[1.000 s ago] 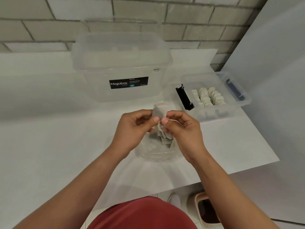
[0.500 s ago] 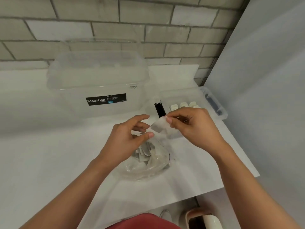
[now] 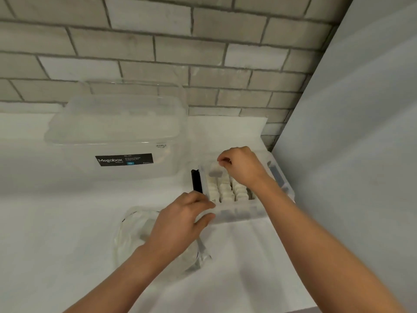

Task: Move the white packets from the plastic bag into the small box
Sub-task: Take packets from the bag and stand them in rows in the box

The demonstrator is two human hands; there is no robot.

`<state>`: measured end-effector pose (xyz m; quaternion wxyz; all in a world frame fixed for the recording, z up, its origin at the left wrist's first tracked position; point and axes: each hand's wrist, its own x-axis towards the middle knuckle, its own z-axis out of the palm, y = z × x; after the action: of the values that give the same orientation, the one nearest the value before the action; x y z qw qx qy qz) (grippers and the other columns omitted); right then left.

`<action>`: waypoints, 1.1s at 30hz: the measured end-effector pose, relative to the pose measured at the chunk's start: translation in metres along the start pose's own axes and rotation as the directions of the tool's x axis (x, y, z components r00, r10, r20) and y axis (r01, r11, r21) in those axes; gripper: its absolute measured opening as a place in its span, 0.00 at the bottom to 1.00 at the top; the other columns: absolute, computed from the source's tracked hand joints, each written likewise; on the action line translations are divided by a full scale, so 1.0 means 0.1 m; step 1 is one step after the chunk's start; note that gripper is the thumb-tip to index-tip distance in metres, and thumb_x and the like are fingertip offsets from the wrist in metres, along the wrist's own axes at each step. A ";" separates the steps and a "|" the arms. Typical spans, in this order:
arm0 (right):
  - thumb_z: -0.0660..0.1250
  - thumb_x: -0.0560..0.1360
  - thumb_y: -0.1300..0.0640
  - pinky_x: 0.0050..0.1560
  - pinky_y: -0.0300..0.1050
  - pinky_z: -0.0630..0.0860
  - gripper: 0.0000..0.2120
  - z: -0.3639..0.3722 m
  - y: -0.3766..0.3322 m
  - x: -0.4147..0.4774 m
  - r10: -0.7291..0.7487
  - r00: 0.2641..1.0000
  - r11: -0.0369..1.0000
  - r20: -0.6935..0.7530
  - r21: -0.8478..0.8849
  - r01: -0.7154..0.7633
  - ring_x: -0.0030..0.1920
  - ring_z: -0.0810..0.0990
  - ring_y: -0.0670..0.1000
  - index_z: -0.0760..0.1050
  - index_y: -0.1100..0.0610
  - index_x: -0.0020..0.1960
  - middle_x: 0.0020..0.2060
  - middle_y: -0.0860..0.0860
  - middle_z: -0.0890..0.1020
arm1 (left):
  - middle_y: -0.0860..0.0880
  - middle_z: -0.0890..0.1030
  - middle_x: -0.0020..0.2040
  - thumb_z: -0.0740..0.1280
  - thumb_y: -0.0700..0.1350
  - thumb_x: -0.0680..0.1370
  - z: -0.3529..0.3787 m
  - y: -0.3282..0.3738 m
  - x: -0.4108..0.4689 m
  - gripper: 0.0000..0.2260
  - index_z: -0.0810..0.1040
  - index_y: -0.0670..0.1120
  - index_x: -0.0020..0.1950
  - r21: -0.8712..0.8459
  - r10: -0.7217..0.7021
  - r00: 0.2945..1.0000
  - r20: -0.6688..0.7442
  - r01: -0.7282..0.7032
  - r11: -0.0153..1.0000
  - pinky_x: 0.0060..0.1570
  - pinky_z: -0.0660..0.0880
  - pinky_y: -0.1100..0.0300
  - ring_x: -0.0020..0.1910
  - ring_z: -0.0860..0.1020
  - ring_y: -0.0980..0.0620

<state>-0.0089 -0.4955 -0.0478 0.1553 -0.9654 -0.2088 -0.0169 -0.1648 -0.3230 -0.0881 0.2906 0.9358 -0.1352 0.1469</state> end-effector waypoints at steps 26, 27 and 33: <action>0.73 0.74 0.42 0.45 0.46 0.80 0.09 0.00 -0.12 -0.14 0.211 0.926 0.965 -0.314 0.218 -0.146 0.42 0.83 0.48 0.84 0.47 0.48 0.41 0.42 0.86 | 0.59 0.74 0.64 0.73 0.56 0.75 -0.32 -0.52 -0.38 0.12 0.82 0.57 0.58 -0.032 -0.246 0.958 -0.146 0.243 0.969 0.54 0.72 0.61 0.64 0.70 0.55; 0.75 0.73 0.44 0.44 0.44 0.80 0.08 -0.06 -0.22 -0.28 0.245 0.908 0.935 -0.340 0.331 -0.128 0.39 0.83 0.44 0.84 0.48 0.46 0.40 0.41 0.85 | 0.58 0.74 0.65 0.74 0.55 0.74 -0.38 -0.63 -0.45 0.11 0.82 0.57 0.56 -0.019 -0.290 0.944 -0.159 0.291 0.957 0.54 0.72 0.59 0.65 0.70 0.53; 0.77 0.74 0.55 0.42 0.30 0.76 0.02 0.14 -1.13 -1.06 0.217 0.953 0.744 -0.214 0.668 -0.020 0.40 0.83 0.42 0.85 0.50 0.46 0.38 0.39 0.85 | 0.52 0.71 0.69 0.77 0.55 0.71 -0.56 -1.08 -0.82 0.09 0.80 0.55 0.46 0.009 -0.387 0.915 -0.117 0.390 0.921 0.57 0.68 0.57 0.68 0.65 0.47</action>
<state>-0.1523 -0.4360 -0.0381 0.5136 -0.8476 -0.1152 -0.0674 -0.2150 -0.1913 -0.1276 0.3061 0.9387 0.0722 0.1409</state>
